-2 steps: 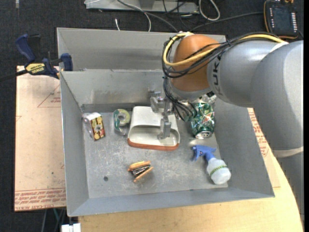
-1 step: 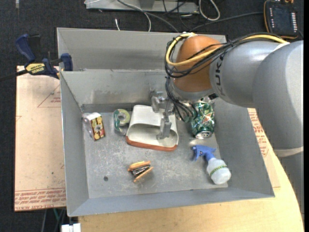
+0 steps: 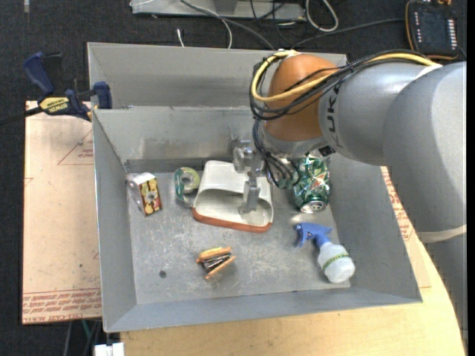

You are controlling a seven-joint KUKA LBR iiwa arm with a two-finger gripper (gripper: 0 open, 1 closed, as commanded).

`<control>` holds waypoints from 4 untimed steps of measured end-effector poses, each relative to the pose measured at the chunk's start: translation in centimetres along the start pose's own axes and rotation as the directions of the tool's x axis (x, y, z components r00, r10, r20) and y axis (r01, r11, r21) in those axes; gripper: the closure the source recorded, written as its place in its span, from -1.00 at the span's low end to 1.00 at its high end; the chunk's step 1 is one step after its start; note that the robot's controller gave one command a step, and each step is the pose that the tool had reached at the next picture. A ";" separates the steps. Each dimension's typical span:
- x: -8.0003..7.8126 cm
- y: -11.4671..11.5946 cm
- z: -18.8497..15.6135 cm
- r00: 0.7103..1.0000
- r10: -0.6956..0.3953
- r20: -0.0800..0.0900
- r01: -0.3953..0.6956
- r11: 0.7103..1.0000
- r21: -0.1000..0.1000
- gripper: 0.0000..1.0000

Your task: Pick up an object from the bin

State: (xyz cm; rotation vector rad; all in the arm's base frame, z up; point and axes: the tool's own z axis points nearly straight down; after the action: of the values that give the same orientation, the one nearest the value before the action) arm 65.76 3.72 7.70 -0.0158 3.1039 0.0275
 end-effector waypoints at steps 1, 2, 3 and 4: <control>0.9 0.5 -0.4 0.999 0.034 0.014 -0.034 0.999 0.001 -1.00; 1.9 0.9 -1.8 0.996 -0.094 0.008 0.094 0.996 0.004 -1.00; 3.1 1.4 -0.9 0.992 -0.122 0.021 0.122 0.993 0.003 -1.00; 1.1 -0.8 -0.2 0.989 -0.144 0.034 0.144 0.990 0.003 -1.00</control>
Offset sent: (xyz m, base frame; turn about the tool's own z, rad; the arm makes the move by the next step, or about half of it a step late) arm -0.0322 0.0118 0.0418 -0.2113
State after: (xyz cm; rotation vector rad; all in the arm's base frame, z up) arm 64.71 2.94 7.83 -0.2372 3.0595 0.0232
